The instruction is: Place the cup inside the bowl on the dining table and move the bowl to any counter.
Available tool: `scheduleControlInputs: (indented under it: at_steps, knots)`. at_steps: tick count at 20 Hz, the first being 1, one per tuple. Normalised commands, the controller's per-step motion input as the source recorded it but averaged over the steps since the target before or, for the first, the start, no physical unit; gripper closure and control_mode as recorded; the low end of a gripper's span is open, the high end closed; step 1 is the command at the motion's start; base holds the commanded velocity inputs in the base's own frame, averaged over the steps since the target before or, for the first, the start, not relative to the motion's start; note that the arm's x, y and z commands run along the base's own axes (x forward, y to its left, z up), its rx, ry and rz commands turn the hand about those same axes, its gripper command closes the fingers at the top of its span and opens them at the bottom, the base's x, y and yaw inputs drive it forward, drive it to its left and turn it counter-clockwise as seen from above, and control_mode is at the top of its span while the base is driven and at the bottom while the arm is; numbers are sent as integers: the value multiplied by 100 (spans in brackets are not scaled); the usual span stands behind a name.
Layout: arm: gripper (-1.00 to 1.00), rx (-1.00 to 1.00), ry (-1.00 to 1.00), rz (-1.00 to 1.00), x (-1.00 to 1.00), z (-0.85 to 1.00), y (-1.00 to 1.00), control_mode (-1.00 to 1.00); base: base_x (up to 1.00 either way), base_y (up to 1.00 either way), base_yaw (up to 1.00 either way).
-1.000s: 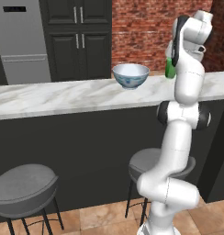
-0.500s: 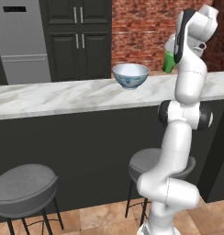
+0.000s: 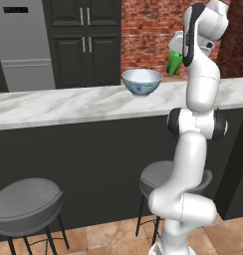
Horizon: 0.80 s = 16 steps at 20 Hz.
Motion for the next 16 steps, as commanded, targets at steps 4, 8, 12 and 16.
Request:
scheduleControlInputs:
  at_steps: [4, 8, 12, 16]
  knots:
    - [100, -6, -4, 0, 0, -6, 52, -100, 0, 0, 0]
    - [100, -11, -4, 0, 0, 0, 45, -100, 0, 0, 0]
    - [100, -11, -1, 0, 6, 0, 29, -100, 0, 0, 0]
    - [100, -9, -1, -1, 12, 0, 19, -100, 0, 0, 0]
